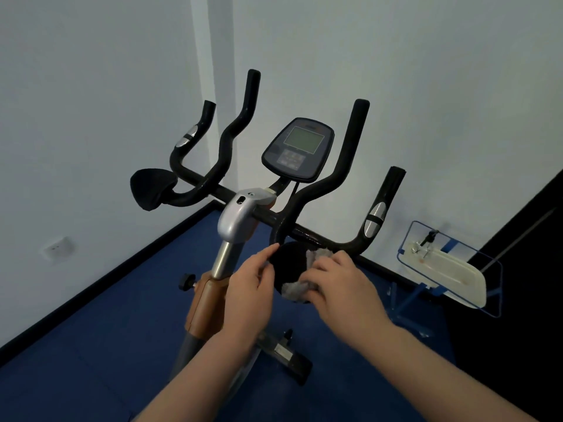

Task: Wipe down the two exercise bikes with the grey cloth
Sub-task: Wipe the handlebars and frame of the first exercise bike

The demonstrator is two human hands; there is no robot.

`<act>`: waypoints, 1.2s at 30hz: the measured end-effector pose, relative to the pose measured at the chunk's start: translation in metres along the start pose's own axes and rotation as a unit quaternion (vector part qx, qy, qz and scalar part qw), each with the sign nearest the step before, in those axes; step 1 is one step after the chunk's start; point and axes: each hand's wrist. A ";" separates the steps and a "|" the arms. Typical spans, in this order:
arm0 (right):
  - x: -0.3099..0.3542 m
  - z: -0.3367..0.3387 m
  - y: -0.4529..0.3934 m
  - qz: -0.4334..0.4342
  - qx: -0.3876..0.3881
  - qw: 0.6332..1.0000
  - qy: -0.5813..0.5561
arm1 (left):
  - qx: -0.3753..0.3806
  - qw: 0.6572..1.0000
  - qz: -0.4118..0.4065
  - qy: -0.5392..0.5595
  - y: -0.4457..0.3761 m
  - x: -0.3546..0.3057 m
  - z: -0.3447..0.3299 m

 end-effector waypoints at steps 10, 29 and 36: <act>0.020 -0.015 -0.019 0.051 -0.043 0.997 0.041 | -0.017 0.998 0.005 0.054 -0.005 0.001 -0.002; -0.026 0.022 -0.006 0.026 0.142 0.962 -0.230 | -0.017 0.998 -0.002 0.053 -0.008 0.000 -0.018; -0.084 0.041 -0.040 -0.190 -0.077 0.927 -0.315 | -0.039 0.992 -0.082 -0.086 -0.017 -0.006 -0.043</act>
Point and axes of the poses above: each hand's wrist, its own y-axis away from the middle knuckle, its own z-axis out of the back of the hand, x = y × z, and after that the axes turned 15 degrees about y, right-handed
